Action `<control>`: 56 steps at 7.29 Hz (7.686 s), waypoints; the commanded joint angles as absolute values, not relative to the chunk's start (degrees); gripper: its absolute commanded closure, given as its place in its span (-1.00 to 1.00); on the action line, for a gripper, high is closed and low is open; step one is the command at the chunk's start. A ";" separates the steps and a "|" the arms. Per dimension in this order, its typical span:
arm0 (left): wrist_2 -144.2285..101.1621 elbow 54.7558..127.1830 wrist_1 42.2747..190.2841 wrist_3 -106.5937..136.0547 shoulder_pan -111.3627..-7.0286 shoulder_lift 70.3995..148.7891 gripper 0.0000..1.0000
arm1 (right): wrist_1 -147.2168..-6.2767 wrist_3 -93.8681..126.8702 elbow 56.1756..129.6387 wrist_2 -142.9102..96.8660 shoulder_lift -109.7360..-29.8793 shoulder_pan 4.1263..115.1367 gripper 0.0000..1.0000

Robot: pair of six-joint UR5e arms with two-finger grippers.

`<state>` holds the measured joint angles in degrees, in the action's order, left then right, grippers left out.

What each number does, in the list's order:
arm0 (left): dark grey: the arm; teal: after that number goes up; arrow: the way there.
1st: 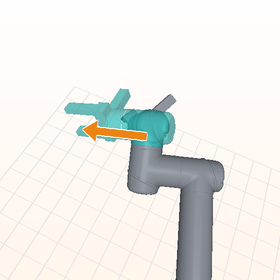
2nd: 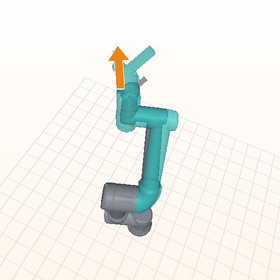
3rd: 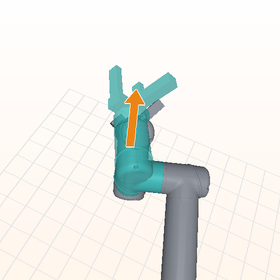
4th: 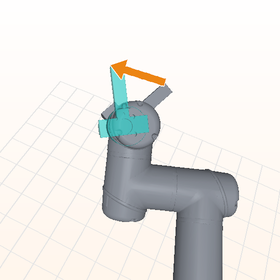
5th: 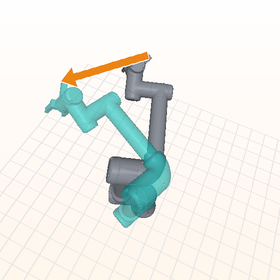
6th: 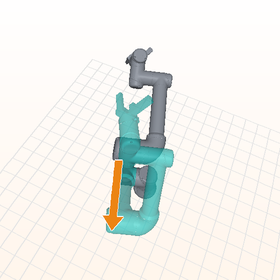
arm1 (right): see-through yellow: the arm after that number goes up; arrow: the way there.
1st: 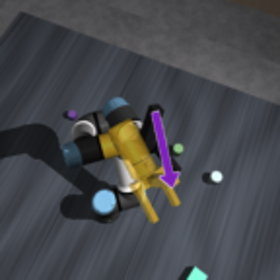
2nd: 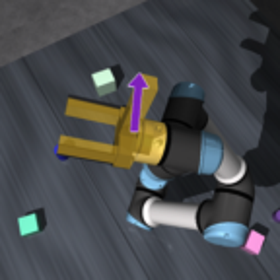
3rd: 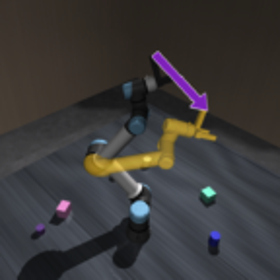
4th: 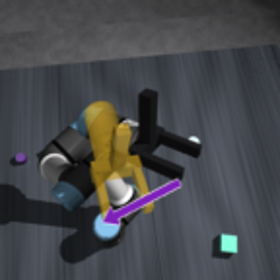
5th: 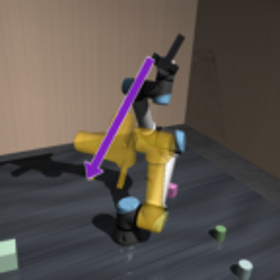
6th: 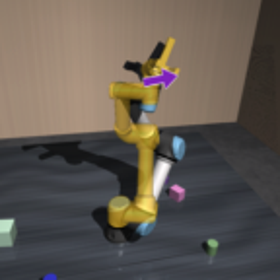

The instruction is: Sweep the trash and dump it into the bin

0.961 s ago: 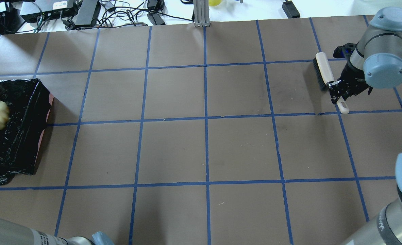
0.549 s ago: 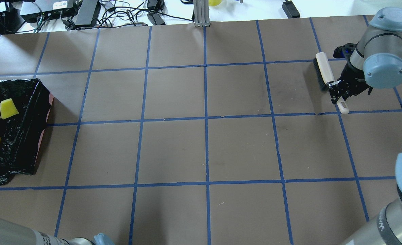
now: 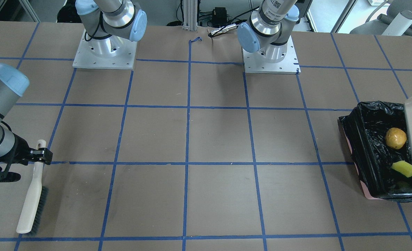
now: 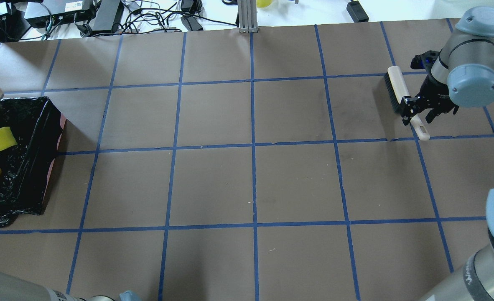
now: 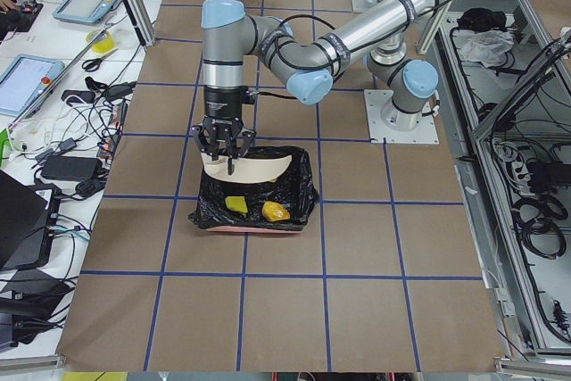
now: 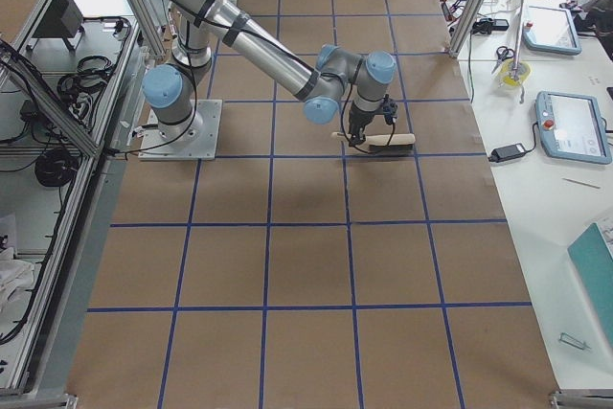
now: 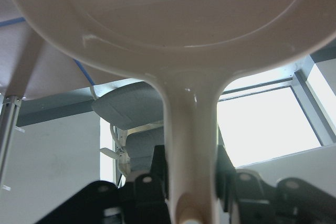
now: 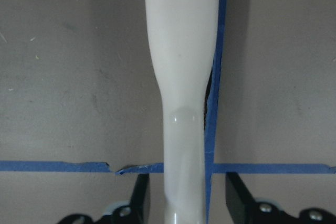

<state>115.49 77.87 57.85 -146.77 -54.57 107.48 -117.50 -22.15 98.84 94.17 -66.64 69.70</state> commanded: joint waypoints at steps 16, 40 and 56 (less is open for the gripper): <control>91.23 83.50 65.13 -101.07 -80.16 122.87 1.00 | -92.02 -1.05 90.97 93.17 -91.67 88.33 -1.00; 91.67 97.94 88.56 -12.19 -81.21 86.66 -1.00 | -88.68 -1.67 91.93 90.26 -94.75 88.42 -1.00; 91.41 86.13 92.02 -1.32 -89.38 90.18 -1.00 | -88.59 -1.67 92.11 90.26 -94.83 88.42 -1.00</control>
<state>91.41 86.04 92.11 -1.30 -89.38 90.25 -88.59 -1.74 92.08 90.26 -94.85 88.42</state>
